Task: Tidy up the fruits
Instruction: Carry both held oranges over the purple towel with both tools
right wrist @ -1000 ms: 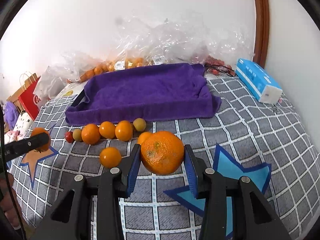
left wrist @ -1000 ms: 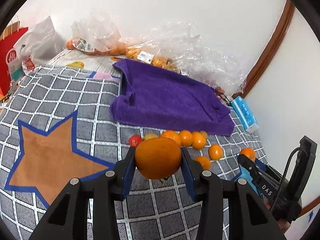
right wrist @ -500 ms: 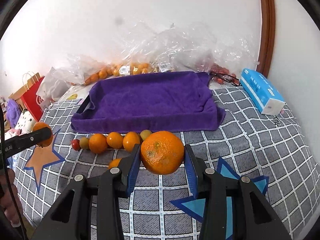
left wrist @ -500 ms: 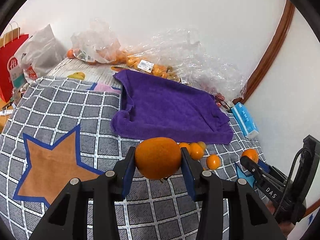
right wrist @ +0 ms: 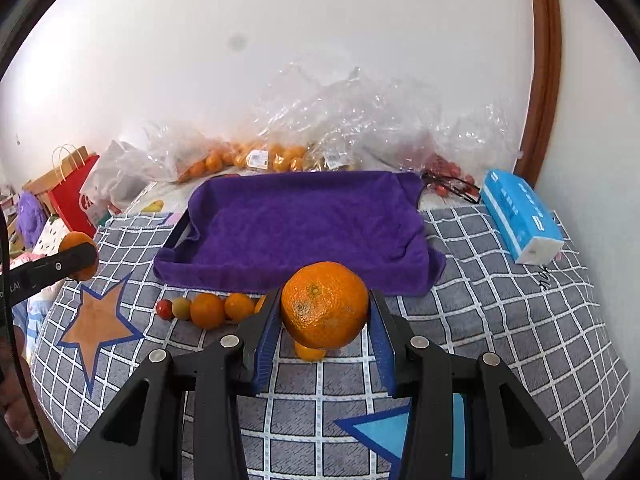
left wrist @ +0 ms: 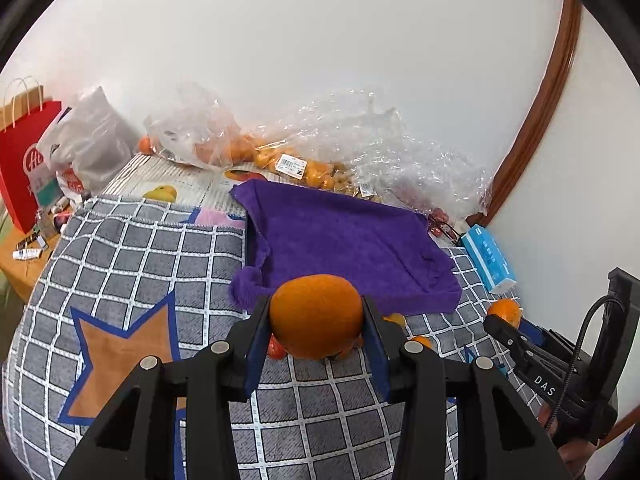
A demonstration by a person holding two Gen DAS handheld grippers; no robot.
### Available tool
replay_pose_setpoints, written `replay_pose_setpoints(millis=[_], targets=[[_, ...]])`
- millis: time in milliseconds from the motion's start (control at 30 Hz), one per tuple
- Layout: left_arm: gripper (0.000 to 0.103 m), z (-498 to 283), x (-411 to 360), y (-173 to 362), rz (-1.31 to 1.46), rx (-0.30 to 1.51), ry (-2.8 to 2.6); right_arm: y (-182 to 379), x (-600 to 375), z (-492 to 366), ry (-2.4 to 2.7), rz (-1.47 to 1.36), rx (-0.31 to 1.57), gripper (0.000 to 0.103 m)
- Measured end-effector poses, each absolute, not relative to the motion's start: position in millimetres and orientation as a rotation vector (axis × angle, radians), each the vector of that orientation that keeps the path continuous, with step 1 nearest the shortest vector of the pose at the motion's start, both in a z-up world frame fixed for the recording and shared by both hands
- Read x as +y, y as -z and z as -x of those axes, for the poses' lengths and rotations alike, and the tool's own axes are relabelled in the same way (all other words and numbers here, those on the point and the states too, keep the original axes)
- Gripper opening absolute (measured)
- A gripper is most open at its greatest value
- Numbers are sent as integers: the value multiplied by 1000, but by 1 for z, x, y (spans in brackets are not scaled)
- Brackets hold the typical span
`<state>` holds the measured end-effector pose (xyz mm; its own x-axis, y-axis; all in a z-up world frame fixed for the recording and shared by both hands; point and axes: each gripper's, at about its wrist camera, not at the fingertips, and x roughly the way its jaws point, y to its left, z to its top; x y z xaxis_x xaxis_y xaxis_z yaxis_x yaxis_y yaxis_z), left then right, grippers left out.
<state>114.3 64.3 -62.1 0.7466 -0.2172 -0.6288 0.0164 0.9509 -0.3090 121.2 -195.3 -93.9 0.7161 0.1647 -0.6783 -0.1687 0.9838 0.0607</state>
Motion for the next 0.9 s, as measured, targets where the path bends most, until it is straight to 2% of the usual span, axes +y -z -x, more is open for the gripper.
replay_pose_setpoints(millis=[367,900], targets=[[41,-148,54,64,275,724,175,96,-183,-140,-207,13,729,42],[41,-234,70,74,269,700,93,107,-175,-223,-193,-3,690,42]])
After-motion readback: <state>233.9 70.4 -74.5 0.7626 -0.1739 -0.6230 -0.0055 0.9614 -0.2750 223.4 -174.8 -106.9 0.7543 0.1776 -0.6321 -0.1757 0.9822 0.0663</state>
